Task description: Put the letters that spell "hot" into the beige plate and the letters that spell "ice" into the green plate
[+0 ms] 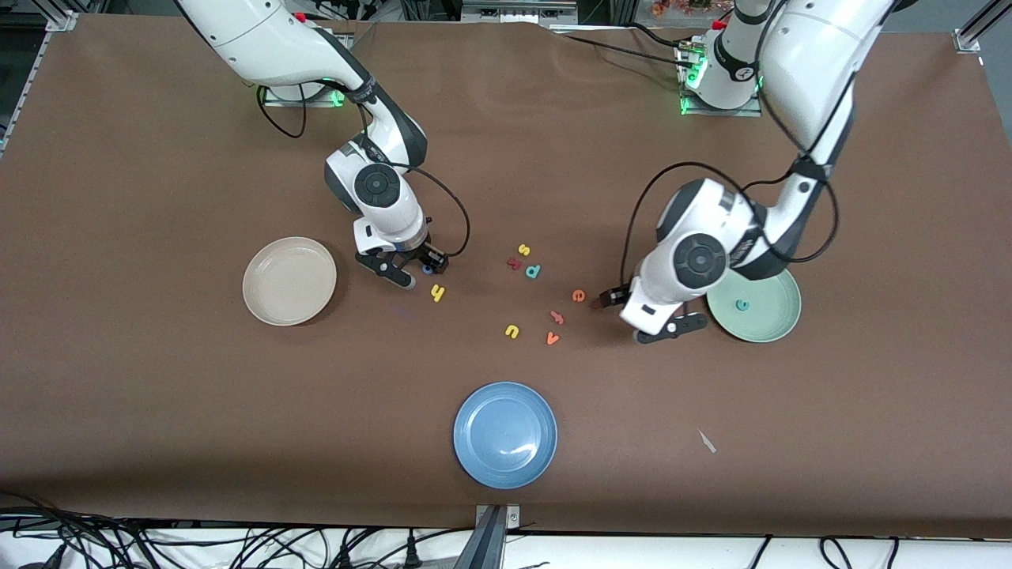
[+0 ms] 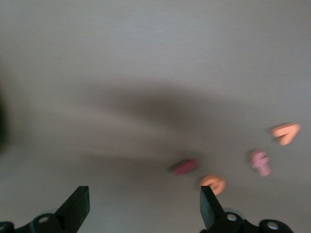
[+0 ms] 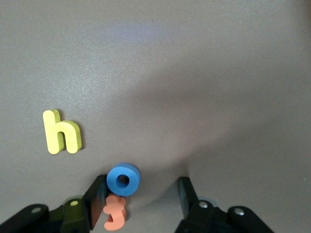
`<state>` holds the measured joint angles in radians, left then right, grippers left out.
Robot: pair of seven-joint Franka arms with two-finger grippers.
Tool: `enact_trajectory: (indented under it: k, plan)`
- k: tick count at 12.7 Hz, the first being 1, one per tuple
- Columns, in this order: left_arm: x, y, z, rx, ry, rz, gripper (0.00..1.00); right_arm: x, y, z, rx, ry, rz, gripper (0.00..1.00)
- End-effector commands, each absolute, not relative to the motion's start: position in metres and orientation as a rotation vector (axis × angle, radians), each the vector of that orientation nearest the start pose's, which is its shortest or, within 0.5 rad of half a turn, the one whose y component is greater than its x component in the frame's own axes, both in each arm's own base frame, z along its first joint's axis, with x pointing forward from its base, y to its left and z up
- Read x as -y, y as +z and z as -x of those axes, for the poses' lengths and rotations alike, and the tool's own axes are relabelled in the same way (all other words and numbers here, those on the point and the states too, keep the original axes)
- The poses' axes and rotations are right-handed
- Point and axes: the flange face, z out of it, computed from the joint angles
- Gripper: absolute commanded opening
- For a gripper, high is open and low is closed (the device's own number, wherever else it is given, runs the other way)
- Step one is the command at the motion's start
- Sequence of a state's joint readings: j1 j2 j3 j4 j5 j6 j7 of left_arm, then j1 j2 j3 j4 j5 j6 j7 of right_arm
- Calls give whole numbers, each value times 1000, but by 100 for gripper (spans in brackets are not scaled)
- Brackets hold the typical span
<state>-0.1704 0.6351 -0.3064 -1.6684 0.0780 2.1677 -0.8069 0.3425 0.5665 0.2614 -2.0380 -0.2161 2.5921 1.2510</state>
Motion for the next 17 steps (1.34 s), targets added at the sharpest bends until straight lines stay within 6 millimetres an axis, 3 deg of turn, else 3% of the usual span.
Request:
enact_trajectory:
  k: [1, 8, 9, 11, 13, 17]
  plan:
    - [310, 209, -612, 642, 194, 3147, 98, -337, 171, -479, -737, -1, 3033, 53]
    - [318, 184, -602, 586, 192, 3122, 64, -334, 174, -480, -709, -8, 3041, 38]
    - [319, 182, -601, 593, 177, 3104, 62, -332, 177, -481, -703, -12, 3043, 32]
    - [323, 175, -598, 582, 164, 3085, 60, -330, 182, -482, -705, -22, 3043, 32]
    - [323, 173, -597, 586, 168, 3083, 58, -330, 192, -485, -705, -43, 3037, 32]
    - [325, 171, -595, 581, 174, 3081, 35, -307, 232, -499, -712, -57, 3084, 32]
